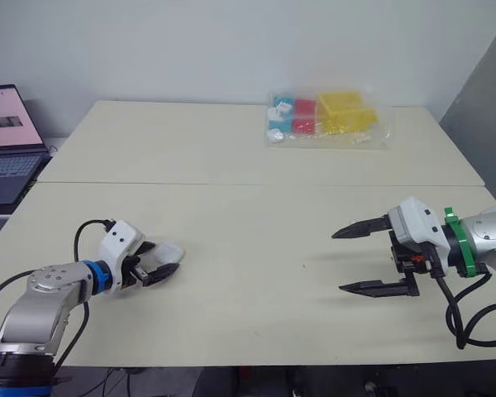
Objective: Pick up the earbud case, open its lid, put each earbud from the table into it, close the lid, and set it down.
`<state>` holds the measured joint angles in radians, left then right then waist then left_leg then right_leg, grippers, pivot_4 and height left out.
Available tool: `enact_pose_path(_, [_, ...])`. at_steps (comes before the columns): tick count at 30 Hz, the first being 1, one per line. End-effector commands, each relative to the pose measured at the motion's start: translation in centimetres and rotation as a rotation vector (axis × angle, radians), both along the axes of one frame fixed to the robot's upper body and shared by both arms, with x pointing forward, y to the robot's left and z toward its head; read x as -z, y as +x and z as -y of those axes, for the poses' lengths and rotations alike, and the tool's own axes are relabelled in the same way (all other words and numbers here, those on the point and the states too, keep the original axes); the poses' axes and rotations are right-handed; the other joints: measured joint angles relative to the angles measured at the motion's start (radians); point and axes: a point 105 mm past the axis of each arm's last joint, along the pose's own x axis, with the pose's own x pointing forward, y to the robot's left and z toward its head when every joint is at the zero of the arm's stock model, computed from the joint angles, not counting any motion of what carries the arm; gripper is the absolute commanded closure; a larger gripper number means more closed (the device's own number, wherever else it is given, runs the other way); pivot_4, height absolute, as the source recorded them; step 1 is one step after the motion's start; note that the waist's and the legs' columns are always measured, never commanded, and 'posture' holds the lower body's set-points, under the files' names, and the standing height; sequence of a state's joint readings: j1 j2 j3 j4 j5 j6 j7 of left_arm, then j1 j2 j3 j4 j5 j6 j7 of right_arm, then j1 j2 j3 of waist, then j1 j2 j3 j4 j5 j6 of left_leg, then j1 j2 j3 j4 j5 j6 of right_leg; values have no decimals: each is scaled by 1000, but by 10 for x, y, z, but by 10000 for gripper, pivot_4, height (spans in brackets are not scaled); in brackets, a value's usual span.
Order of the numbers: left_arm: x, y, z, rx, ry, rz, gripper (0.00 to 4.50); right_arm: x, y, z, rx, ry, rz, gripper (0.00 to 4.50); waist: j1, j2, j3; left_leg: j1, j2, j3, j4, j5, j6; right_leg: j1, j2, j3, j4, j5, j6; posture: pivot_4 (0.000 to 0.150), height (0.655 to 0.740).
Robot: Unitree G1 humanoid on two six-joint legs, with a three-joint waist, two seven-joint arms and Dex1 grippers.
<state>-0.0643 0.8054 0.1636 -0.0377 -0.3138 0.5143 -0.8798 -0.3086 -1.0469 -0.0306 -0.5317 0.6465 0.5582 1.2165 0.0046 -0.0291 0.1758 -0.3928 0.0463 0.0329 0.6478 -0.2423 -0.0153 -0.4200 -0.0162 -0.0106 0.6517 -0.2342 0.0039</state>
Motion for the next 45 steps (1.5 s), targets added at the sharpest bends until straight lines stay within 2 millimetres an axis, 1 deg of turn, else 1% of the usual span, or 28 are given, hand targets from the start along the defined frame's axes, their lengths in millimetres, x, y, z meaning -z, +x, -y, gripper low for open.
enact_pose_path(1, [11,-2,6,-3,-23,-41,0,-9,0,-4,-21,5,51,1642,0,0,0,0,0,0,0,0,0,0,0,0,0,0,0,1500,7400])
enact_pose_path(5, [10,-2,9,-24,-55,-46,0,-14,3,-8,-27,23,64,1642,2,1,0,1,0,0,0,0,0,0,0,0,1,0,0,1500,7400])
enact_pose_path(9, [14,-3,8,-24,-33,-53,0,-22,8,-13,-26,60,53,1642,2,1,-1,3,0,0,1,0,0,0,0,1,3,0,0,1500,7400])
enact_pose_path(15, [15,-2,11,-15,-36,-59,0,-23,11,-15,-48,47,64,1642,3,1,-1,4,0,0,1,0,0,0,0,1,5,0,-1,1500,7400])
enact_pose_path(17, [17,-3,12,-8,-36,-66,3965,-23,11,-15,-47,50,62,0,3,2,-1,4,0,0,1,0,0,0,0,1,6,0,-1,1500,7400])
enact_pose_path(18, [17,-4,12,-6,-36,-67,5843,-23,11,-15,-48,51,62,0,3,2,-1,4,0,0,1,0,0,0,0,1,6,0,-1,1500,7400])
enact_pose_path(21, [19,-5,14,8,-36,-73,14738,-21,10,-14,-44,50,60,0,3,2,-1,4,0,0,0,0,0,0,-1,1,6,0,-1,1500,7400])
enact_pose_path(22, [19,-5,14,13,-36,-74,16994,-21,10,-13,-43,49,59,0,3,2,-1,4,0,0,0,0,0,0,-1,1,6,-1,-1,1500,7400])
enact_pose_path(26, [18,-8,19,80,-20,-71,17092,-21,9,-11,-31,46,58,0,3,2,-1,4,0,0,0,0,0,0,-1,1,6,-1,-1,1500,7400])
enact_pose_path(29, [8,-10,38,195,-45,-22,17092,-21,10,-5,5,52,61,0,4,2,-1,4,-1,0,0,0,0,0,-2,1,5,-1,-1,1500,7400])
enact_pose_path(31, [-4,-10,61,307,-57,33,17092,-22,10,-1,44,65,60,0,6,1,-1,4,-1,0,0,0,0,0,-2,1,5,-1,-1,1500,7400])
enact_pose_path(32, [-13,-9,78,387,-58,91,17092,-23,10,1,77,89,53,0,9,1,-1,3,-1,0,1,0,0,-1,-2,1,5,-1,-1,1500,7400])
enact_pose_path(34, [-26,-7,100,484,-55,191,17092,-24,11,2,124,129,40,0,15,0,0,1,-2,0,1,0,0,-1,-2,1,4,-1,-1,1500,7400])
enact_pose_path(36, [-33,-5,109,517,-54,247,17092,-25,10,1,147,150,33,0,17,-1,0,-1,-1,0,2,0,0,-1,-2,1,4,0,0,1500,7400])
enact_pose_path(37, [-38,-5,120,552,-77,275,17092,-25,10,0,170,174,15,0,15,-1,0,-1,-1,0,3,0,0,-1,-1,1,4,0,0,1500,7400])
enact_pose_path(38, [-44,-4,136,622,-72,341,17092,-25,14,-3,229,227,-18,0,14,-1,0,-1,0,0,3,0,0,-2,0,1,5,0,0,1500,7400])
enact_pose_path(39, [-49,-5,148,674,-67,391,17092,-25,16,-5,273,261,-44,0,14,-1,0,-1,0,0,3,0,0,-1,1,2,5,0,-1,1500,7400])
enact_pose_path(40, [-58,-3,162,716,-75,470,17092,-22,20,-6,338,299,-109,0,15,-1,0,-1,-1,0,3,0,0,-1,2,1,5,0,-1,1500,7400])
enact_pose_path(41, [-63,-1,169,736,-79,520,17092,-20,23,-7,378,318,-153,0,16,-1,0,-1,-1,-1,3,0,0,-1,3,1,5,0,-1,1500,7400])
enact_pose_path(42, [-68,-1,177,776,-53,610,17092,-16,24,-8,408,328,-211,0,16,-1,0,-1,-1,-1,4,0,0,-1,4,1,6,0,-1,1500,7400])
enact_pose_path(43, [-71,-1,183,807,-31,673,17092,-14,24,-10,427,331,-250,0,15,-1,0,-2,-1,-1,5,0,0,-1,6,2,7,0,-1,1500,7400])
enact_pose_path(45, [-72,-2,191,848,-35,745,17092,-6,24,-15,453,333,-342,0,9,-1,0,-3,-1,0,6,0,0,-1,8,3,7,0,-1,1500,7400])
